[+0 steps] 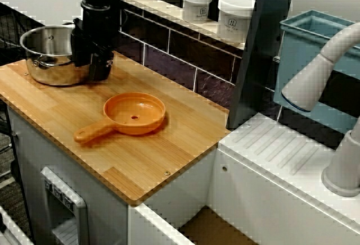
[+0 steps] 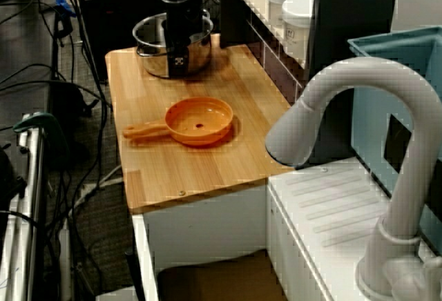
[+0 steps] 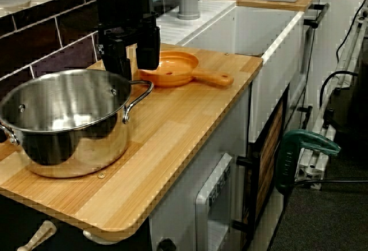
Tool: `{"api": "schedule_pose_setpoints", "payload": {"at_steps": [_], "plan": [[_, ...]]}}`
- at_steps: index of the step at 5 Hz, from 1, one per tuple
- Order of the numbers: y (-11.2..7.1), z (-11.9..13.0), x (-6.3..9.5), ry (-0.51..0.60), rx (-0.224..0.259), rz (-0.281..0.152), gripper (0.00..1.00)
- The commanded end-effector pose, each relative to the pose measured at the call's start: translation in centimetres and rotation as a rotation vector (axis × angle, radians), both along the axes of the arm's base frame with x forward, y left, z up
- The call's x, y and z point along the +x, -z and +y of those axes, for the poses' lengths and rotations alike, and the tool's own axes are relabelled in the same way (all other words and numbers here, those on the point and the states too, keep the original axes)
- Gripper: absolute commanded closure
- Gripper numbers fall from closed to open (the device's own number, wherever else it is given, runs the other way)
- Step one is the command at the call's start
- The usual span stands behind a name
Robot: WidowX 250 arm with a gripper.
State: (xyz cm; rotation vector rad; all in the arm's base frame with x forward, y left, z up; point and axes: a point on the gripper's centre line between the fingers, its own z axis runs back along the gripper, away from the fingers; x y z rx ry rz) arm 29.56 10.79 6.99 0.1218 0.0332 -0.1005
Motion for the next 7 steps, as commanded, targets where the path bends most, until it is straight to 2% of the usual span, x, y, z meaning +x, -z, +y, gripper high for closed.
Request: {"api": "schedule_pose_setpoints", "payload": {"at_steps": [1, 2, 4, 5, 7], "plan": [[-0.3, -2.1, 0.4, 0.057, 0.045, -0.054, 0.00], [-0.5, -3.9, 1.1, 0.077, 0.055, -0.068, 0.00], [-0.2, -5.3, 2.1, 0.083, 0.073, -0.086, 0.00], [1.2, -5.9, 2.2, 0.089, 0.076, -0.081, 0.00], [3.4, -6.6, 1.3, 0.114, 0.078, -0.059, 0.00]]}}
